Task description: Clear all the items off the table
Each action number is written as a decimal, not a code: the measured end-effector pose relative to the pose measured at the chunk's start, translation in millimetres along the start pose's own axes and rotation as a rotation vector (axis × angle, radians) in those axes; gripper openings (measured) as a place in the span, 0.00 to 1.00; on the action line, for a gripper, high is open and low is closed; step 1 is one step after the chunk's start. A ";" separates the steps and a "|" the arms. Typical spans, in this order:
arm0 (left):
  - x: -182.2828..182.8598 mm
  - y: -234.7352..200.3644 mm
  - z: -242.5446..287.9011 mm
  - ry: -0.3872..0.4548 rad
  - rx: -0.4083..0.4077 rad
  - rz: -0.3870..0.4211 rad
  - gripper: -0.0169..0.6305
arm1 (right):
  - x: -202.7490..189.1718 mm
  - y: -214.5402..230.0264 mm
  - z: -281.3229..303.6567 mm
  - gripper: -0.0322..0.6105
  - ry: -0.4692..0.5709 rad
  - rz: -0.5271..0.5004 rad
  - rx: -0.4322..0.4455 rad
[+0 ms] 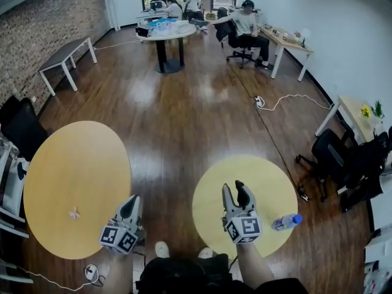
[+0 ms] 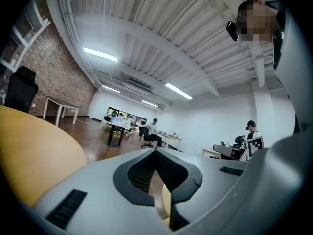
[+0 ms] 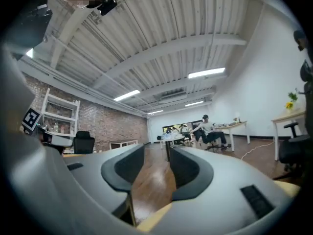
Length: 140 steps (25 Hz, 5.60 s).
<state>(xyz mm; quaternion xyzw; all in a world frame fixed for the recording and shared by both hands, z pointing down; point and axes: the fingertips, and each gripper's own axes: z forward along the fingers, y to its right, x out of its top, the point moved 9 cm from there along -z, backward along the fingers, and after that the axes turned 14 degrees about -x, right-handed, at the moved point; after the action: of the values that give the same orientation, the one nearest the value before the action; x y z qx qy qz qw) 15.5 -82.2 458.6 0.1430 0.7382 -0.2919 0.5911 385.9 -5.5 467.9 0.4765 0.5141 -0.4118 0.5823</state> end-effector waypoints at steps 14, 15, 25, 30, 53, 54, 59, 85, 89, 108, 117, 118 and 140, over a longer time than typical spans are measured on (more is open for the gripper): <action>46.1 -102.7 -150.9 0.199 0.271 0.069 0.03 | 4.7 -203.5 60.2 0.31 0.039 -0.103 0.365; 49.2 -109.9 -165.0 0.210 0.292 0.075 0.03 | 1.6 -220.8 64.0 0.31 0.037 -0.102 0.388; 84.1 -136.1 -363.5 0.290 0.719 0.173 0.03 | -42.3 -459.8 71.1 0.31 -0.031 -0.120 0.856; 87.7 -119.7 -422.1 0.318 0.902 0.198 0.03 | -63.8 -541.8 53.2 0.31 -0.082 -0.156 1.082; 44.6 -119.6 -446.1 0.261 1.227 -0.029 0.03 | -183.3 -655.4 57.3 0.31 -0.471 -0.482 1.458; 41.6 -122.3 -445.4 0.264 1.234 -0.052 0.03 | -187.6 -656.1 57.7 0.31 -0.487 -0.498 1.464; 17.7 -143.1 -448.5 0.278 1.256 -0.144 0.03 | -223.9 -664.9 59.0 0.31 -0.561 -0.556 1.470; 5.4 -147.1 -467.4 0.252 1.222 -0.153 0.03 | -240.2 -688.9 50.3 0.05 -0.514 -0.637 1.396; 22.7 -145.9 -470.1 0.262 1.188 -0.096 0.03 | -205.5 -695.8 51.6 0.05 -0.434 -0.552 1.375; 89.2 -199.9 -388.9 0.253 0.685 0.111 0.03 | -80.8 -561.8 79.5 0.05 -0.118 -0.337 0.847; 97.3 -217.4 -214.9 0.211 0.263 0.085 0.03 | -36.2 -360.4 105.0 0.05 -0.078 -0.289 0.368; 95.1 -213.5 -190.6 0.205 0.210 0.080 0.03 | -31.6 -334.9 104.2 0.05 -0.073 -0.280 0.313; -12.9 -5.3 142.7 -0.014 -0.460 -0.067 0.03 | 2.4 9.3 -2.9 0.05 -0.050 -0.185 -0.301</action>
<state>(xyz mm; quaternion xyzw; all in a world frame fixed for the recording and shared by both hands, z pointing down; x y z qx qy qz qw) 128.6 -170.3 453.7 -0.0222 0.7855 -0.1365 0.6032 394.7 -0.7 466.7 0.3240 0.5970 -0.3937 0.6194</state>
